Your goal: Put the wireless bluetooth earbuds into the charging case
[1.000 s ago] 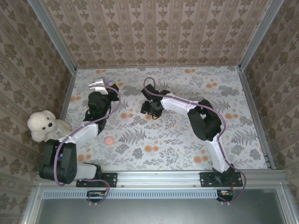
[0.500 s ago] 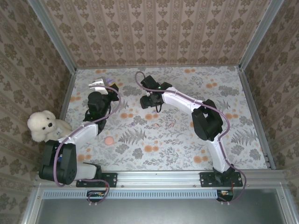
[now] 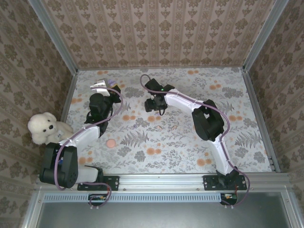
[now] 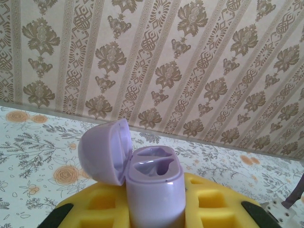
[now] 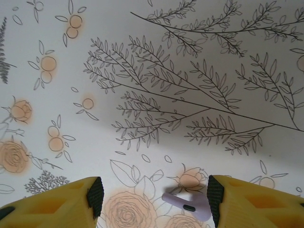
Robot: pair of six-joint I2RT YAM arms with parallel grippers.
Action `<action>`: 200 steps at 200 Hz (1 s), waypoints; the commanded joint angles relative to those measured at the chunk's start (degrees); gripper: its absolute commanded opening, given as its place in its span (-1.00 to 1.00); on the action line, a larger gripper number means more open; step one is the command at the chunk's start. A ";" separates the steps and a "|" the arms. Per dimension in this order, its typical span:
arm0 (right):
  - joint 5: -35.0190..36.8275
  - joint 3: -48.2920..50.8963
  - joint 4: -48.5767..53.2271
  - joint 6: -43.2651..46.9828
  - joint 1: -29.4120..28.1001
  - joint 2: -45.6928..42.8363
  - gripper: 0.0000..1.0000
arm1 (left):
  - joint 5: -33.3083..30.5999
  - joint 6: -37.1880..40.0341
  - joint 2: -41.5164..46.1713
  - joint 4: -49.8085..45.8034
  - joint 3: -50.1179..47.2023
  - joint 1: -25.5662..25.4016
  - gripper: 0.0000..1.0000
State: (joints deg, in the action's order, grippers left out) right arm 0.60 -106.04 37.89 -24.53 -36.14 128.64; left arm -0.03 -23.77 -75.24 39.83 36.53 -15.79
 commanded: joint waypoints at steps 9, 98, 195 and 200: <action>-1.98 -3.04 0.42 -3.57 -0.24 2.82 0.26 | -0.71 0.82 1.88 0.90 1.19 -0.45 -1.00; -3.79 -7.25 3.68 -3.87 -1.43 7.39 0.24 | -0.97 0.91 2.67 0.88 1.00 -0.47 -1.00; -2.84 -6.51 9.79 -1.14 -2.79 6.86 0.19 | -0.93 0.78 2.34 0.73 1.60 -0.47 -1.00; -2.88 -6.11 9.69 -1.06 -2.88 6.60 0.19 | -0.93 0.75 2.34 0.75 1.65 -0.47 -1.00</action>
State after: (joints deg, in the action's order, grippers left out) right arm -2.17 -111.81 44.14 -26.81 -38.59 134.89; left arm -0.30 -23.77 -74.17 39.79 36.53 -15.77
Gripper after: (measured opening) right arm 0.596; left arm 0.207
